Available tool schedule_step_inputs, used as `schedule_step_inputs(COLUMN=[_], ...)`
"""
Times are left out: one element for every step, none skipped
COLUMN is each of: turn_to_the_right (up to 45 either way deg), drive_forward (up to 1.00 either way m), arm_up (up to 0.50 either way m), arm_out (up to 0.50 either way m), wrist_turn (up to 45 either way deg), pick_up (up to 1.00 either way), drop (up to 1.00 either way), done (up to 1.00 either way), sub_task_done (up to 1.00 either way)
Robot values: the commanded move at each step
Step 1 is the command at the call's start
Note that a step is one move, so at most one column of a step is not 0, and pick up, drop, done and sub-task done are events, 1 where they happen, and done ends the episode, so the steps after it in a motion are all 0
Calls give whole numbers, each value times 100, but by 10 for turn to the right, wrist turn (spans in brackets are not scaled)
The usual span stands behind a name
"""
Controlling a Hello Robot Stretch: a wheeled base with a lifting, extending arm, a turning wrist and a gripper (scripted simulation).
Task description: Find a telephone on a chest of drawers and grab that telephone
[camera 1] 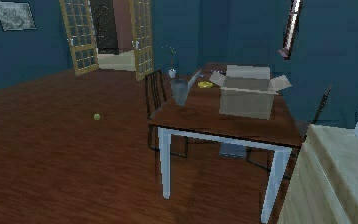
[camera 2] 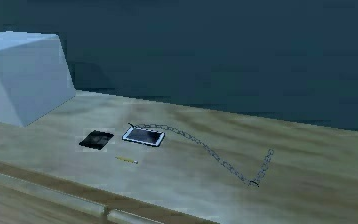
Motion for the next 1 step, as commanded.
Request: schedule_step_inputs(turn_to_the_right=[0], drive_forward=[0], arm_up=[50], arm_out=[0], wrist_turn=[0], pick_up=[0], drop=[0], done=[0], sub_task_done=[0])
